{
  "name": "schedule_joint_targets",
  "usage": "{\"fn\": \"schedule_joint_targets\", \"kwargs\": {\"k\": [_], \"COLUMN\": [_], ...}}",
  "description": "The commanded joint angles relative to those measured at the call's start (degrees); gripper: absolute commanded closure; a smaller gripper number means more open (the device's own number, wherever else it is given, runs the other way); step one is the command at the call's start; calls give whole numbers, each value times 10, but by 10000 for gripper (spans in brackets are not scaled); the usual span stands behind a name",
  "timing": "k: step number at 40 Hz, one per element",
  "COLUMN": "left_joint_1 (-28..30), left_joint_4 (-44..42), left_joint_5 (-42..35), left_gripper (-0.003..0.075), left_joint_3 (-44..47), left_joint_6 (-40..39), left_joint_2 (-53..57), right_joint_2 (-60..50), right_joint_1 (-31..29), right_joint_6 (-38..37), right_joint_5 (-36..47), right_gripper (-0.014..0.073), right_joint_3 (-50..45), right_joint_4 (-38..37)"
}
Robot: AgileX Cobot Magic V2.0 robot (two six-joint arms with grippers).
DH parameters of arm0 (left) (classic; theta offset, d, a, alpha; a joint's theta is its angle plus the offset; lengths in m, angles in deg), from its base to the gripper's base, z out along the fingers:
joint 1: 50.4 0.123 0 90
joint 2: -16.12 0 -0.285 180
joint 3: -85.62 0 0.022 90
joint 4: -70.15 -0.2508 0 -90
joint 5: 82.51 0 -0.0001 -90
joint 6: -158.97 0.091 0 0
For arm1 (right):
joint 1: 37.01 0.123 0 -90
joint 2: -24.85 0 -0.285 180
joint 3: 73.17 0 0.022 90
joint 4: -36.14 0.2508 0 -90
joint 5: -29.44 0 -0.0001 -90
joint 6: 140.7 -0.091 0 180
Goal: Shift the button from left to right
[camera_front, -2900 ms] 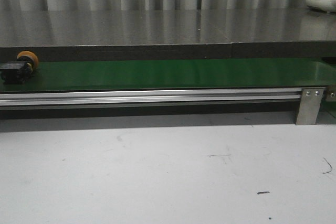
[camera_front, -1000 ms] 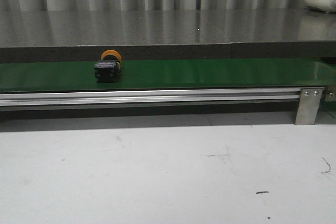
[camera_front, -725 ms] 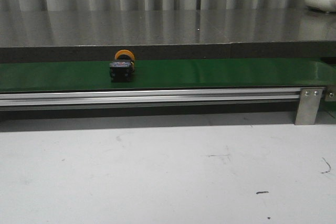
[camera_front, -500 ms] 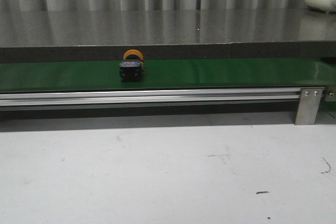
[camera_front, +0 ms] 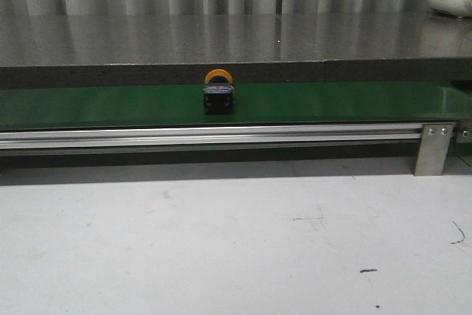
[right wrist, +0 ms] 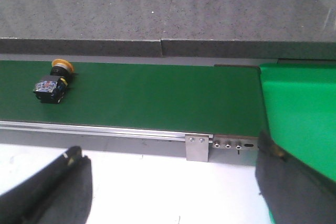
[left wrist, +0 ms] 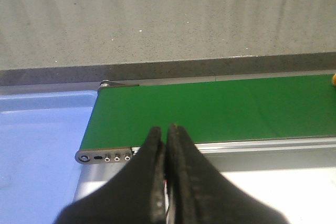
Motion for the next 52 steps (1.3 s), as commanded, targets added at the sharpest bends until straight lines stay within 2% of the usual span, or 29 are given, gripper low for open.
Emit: {"fn": "schedule_joint_targets", "kwargs": {"k": [1,45,52], "left_joint_1": [-3,-3,-3], "left_joint_4": [7,7,7], "left_joint_5": [-48,-48,-48], "left_gripper": [741,741,741], "left_joint_3": [-14,-14,-14], "left_joint_6": [0,0,0], "left_joint_2": [-4,-4,-4], "right_joint_2": [4,4,38], "right_joint_1": [1,1,0], "right_joint_6": [4,4,4], "right_joint_5": [42,45,46], "right_gripper": [-53,-53,-53], "right_joint_3": [21,21,28], "right_joint_4": [1,1,1]}}
